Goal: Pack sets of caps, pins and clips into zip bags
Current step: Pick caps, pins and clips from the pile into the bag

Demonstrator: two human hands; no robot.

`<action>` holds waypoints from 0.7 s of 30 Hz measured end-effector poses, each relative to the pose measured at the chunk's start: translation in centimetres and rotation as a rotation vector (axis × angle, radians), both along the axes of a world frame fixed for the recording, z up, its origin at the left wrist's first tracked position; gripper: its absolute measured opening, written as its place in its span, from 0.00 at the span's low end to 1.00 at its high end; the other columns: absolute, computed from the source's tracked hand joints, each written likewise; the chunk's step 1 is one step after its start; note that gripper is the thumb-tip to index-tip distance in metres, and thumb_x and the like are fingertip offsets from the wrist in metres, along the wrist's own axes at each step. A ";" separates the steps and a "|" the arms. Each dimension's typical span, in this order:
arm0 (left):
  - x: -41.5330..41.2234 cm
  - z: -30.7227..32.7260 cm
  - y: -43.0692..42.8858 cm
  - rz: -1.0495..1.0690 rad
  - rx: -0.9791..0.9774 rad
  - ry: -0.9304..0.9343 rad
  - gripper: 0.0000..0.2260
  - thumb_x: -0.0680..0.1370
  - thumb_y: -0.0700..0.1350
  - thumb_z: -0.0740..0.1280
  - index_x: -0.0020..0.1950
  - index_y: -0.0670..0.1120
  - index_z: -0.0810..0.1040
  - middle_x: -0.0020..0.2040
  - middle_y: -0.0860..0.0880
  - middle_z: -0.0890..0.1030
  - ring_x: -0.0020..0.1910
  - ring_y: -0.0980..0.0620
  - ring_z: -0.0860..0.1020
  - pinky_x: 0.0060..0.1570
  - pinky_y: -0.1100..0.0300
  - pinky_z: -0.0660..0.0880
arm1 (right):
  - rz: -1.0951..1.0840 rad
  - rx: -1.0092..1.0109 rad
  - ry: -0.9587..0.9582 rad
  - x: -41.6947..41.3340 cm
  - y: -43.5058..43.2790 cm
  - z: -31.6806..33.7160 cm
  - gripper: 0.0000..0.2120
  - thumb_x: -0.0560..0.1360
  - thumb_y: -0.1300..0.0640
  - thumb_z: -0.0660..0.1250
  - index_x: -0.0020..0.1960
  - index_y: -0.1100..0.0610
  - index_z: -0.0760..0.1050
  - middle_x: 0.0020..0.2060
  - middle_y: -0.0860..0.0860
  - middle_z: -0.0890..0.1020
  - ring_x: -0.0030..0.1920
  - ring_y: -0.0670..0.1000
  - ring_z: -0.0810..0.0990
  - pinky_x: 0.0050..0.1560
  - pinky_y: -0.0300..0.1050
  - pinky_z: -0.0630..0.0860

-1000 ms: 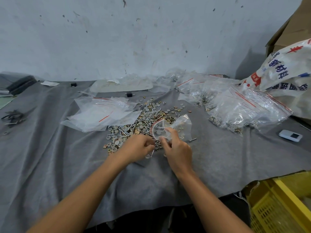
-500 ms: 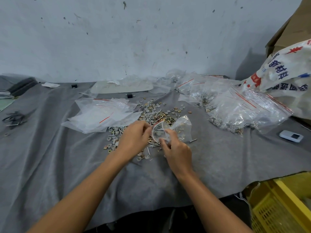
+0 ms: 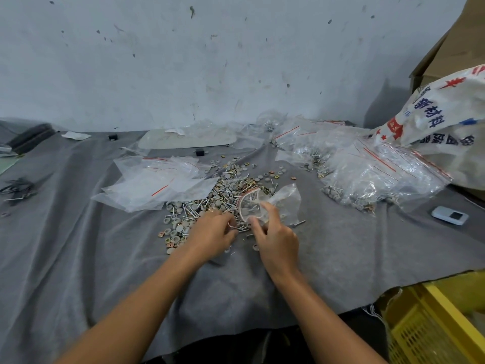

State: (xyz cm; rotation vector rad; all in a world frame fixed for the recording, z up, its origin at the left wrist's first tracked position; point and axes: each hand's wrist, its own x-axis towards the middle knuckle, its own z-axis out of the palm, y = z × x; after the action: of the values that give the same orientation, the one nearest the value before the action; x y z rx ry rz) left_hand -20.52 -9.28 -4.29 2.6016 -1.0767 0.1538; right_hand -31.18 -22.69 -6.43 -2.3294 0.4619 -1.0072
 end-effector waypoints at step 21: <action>-0.4 0.8 -1.1 0.057 0.508 -0.308 0.16 0.80 0.49 0.60 0.62 0.41 0.75 0.61 0.42 0.79 0.62 0.42 0.75 0.60 0.51 0.70 | 0.011 -0.038 0.005 0.0 0.0 -0.1 0.20 0.81 0.44 0.65 0.71 0.47 0.71 0.38 0.53 0.86 0.41 0.59 0.85 0.41 0.52 0.79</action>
State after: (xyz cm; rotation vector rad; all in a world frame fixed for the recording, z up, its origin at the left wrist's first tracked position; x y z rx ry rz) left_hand -20.95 -10.33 -3.47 3.1407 -1.2811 0.3442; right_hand -31.15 -22.66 -6.55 -2.3664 0.4344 -1.0131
